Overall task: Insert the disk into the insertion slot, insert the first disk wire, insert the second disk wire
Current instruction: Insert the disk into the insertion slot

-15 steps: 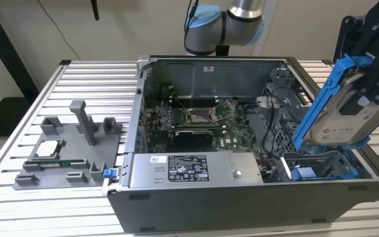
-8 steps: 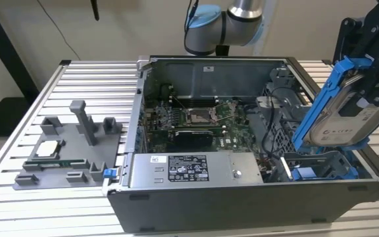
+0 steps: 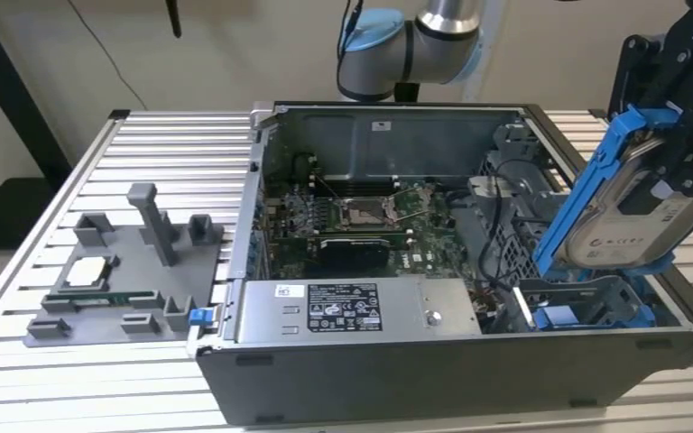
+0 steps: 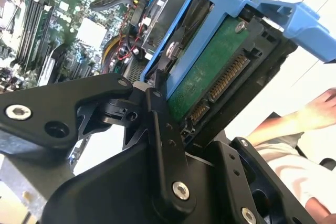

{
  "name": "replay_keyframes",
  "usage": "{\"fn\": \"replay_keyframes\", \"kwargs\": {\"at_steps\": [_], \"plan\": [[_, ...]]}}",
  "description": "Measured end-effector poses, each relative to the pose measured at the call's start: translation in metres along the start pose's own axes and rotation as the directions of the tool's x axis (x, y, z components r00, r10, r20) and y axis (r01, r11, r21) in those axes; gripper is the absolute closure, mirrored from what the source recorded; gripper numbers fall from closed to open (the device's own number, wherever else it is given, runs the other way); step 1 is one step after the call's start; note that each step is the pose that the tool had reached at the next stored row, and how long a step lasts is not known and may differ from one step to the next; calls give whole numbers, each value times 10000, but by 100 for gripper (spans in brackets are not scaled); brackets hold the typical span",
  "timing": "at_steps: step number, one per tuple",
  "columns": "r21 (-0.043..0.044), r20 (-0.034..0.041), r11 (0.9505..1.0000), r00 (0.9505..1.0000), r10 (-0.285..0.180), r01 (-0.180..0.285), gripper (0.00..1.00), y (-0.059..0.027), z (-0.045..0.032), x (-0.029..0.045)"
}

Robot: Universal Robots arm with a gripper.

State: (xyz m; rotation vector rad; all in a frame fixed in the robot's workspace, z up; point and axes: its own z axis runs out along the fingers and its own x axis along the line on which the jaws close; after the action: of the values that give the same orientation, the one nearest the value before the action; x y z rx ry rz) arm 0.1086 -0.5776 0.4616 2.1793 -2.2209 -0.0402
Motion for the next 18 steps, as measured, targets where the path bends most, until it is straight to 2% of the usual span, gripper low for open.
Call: {"fn": "replay_keyframes", "kwargs": {"at_steps": [18], "plan": [[0,-2,10000,10000,0,0,100,-4,86,0]]}}
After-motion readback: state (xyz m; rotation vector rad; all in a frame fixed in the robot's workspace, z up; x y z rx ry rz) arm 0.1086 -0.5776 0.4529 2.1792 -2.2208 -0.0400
